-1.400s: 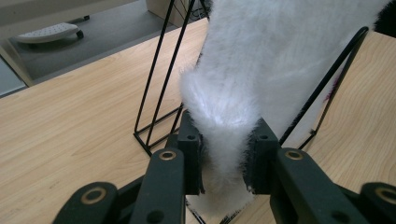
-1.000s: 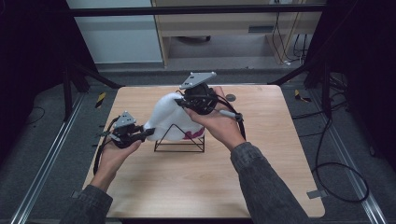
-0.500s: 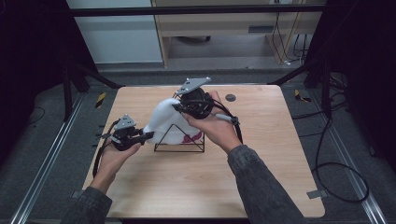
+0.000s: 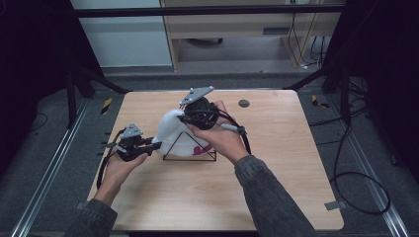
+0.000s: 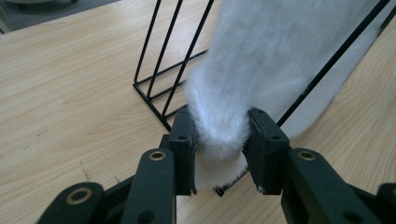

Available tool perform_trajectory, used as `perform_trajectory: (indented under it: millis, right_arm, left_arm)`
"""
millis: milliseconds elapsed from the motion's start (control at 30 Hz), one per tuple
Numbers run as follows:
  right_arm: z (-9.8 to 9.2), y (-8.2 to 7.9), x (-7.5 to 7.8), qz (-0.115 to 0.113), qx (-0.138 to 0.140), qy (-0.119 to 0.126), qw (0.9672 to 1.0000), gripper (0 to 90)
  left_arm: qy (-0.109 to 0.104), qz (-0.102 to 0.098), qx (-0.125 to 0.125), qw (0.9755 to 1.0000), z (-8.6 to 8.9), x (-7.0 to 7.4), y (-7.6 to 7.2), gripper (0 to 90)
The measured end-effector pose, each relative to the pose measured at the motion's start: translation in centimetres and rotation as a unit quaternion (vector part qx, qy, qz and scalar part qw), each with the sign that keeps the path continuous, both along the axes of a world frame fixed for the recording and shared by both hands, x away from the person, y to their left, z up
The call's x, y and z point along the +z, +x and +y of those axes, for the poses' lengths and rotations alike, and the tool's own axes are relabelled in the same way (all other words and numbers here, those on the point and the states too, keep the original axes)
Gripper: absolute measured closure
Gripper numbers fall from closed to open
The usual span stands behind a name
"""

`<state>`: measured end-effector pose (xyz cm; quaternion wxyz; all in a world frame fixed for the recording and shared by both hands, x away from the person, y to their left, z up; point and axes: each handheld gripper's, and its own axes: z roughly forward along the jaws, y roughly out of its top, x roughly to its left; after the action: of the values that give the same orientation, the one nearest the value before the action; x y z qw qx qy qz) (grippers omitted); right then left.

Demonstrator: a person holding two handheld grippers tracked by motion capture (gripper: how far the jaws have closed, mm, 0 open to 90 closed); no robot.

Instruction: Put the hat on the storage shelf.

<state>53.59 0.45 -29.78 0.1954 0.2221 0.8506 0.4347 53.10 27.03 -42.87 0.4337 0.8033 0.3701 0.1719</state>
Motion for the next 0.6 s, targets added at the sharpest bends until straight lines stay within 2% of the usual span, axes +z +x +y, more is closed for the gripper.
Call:
perform_trajectory:
  millis: [67,167,333,400,500,600]
  right_arm:
    - [0.2,0.1,-0.4,0.004,-0.002,-0.002,1.0,81.9]
    - [0.5,0.3,-0.9,0.007,-0.006,-0.006,0.9999,81.9]
    - [0.3,0.6,-1.5,0.011,-0.012,-0.011,0.9998,81.1]
    - [0.2,0.8,-1.8,0.015,-0.019,-0.016,0.9996,79.4]
    - [-0.2,0.9,-2.2,0.021,-0.027,-0.02,0.9992,73.7]
    - [-0.7,0.7,-2.2,0.027,-0.033,-0.013,0.999,65.5]
  left_arm:
    - [-0.002,-0.001,0.005,1.0,0.0,0.1,-0.1,65.4]
    - [0.007,-0.006,0.012,0.9999,0.1,0.2,-0.2,64.3]
    - [0.003,-0.013,0.03,0.9995,0.6,0.5,-0.4,60.5]
    - [0.006,-0.013,0.038,0.9992,0.6,0.6,-0.5,56.8]
    - [0.009,-0.012,0.048,0.9987,0.6,0.8,-0.7,45.9]
    - [0.014,-0.006,0.058,0.9982,0.8,0.9,-0.8,33.7]
